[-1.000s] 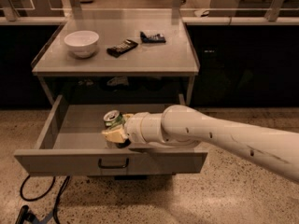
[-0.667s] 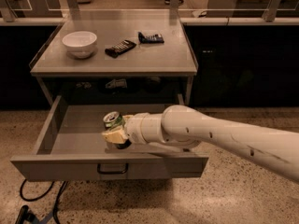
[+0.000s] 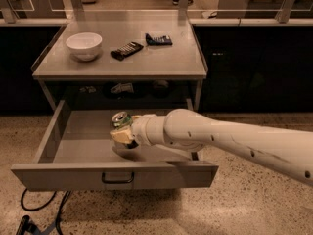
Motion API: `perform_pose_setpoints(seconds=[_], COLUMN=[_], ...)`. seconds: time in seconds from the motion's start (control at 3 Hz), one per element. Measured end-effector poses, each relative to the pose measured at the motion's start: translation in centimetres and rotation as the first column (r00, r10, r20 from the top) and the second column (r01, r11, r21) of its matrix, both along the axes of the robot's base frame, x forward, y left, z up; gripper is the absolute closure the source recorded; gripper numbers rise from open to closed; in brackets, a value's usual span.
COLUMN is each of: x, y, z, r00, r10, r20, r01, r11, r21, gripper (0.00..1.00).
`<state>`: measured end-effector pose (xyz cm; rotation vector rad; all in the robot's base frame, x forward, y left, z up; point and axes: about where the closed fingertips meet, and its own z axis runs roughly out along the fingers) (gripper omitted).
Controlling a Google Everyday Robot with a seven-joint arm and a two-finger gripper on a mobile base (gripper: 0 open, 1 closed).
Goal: Place green can into top drawer
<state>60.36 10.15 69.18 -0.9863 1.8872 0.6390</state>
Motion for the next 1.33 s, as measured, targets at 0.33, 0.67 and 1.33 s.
perform_pose_setpoints(seconds=[0.33, 0.67, 1.33], x=[4.6, 7.2, 7.2], y=[-0.6, -0.8, -0.8], z=[-1.5, -1.7, -1.7], r00=[0.9875, 0.9768, 0.9768], r10=[-0.157, -0.203, -0.203], r20=[0.015, 0.070, 0.070], r01=[0.157, 0.207, 0.207], r11=[0.987, 0.977, 0.977], r21=[-0.038, -0.060, -0.060], gripper=[1.00, 1.00, 0.81])
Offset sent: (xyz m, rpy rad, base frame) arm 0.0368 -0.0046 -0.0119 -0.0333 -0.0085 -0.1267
